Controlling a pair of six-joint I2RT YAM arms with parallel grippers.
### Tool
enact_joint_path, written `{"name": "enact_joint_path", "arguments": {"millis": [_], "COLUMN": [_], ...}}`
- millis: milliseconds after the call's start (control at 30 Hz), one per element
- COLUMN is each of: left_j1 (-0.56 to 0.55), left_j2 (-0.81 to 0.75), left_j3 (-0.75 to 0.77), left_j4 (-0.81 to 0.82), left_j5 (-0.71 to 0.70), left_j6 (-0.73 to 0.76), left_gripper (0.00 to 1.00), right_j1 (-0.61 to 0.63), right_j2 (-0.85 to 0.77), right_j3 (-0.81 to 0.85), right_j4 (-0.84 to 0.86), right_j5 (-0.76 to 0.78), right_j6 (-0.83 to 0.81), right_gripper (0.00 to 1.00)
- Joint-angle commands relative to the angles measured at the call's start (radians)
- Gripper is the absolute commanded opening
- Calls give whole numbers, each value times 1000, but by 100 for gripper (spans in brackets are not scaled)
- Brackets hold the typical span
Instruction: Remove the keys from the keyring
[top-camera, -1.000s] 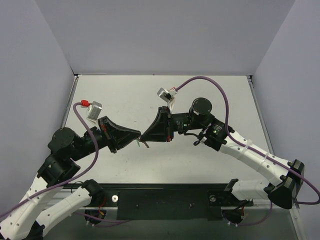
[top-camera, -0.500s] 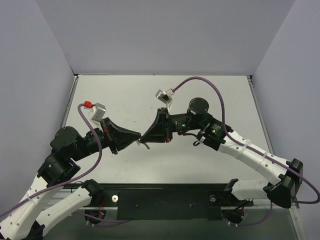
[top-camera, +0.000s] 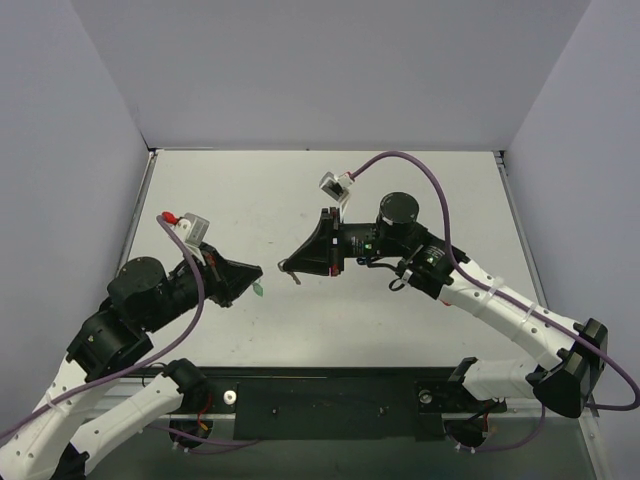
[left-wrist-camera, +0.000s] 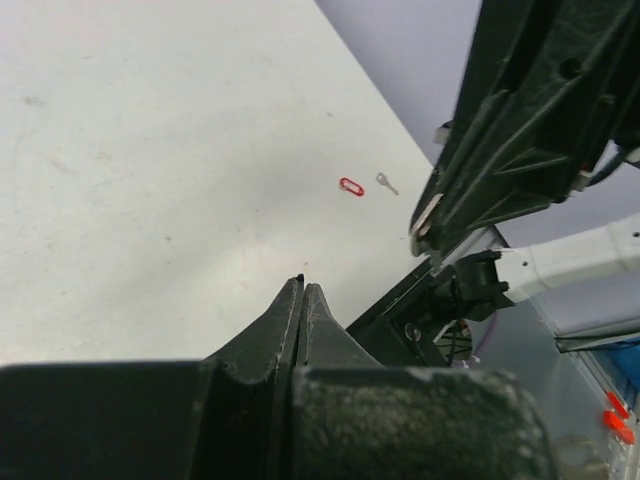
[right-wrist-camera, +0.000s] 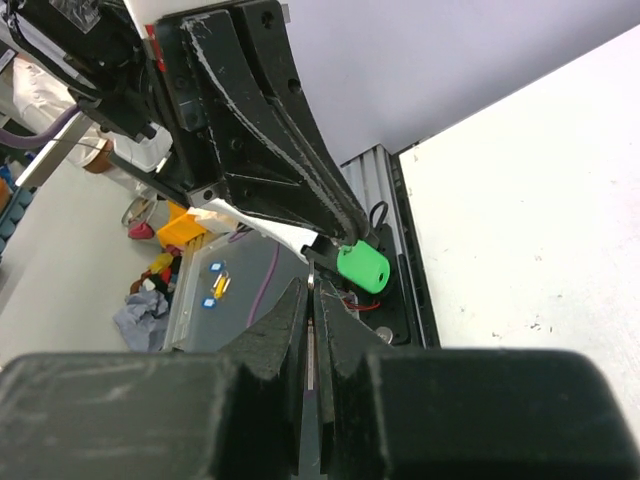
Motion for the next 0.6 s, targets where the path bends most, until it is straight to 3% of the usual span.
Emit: {"name": "enact_joint_path", "arguments": {"millis": [0, 200, 400, 567], "left_j1": [-2, -1, -1, -1], "left_j2": [-25, -62, -82, -123], "left_j3": [26, 22, 6, -31], "left_j4": [-87, -173, -222, -234], "left_j5": [-165, -311, -365, -387], "left_j6": [29, 52, 101, 121], "left_gripper": [0, 0, 0, 0], "right_j1": [-12, -32, -35, -23], "right_j2": [-40, -55, -29, 48], "right_j3": [20, 17, 63, 170], "right_j4": [30, -65, -220, -485], "right_j5": [39, 185, 364, 544], "right_j6": [-40, -93, -155, -233], "right_gripper": [0, 0, 0, 0]}}
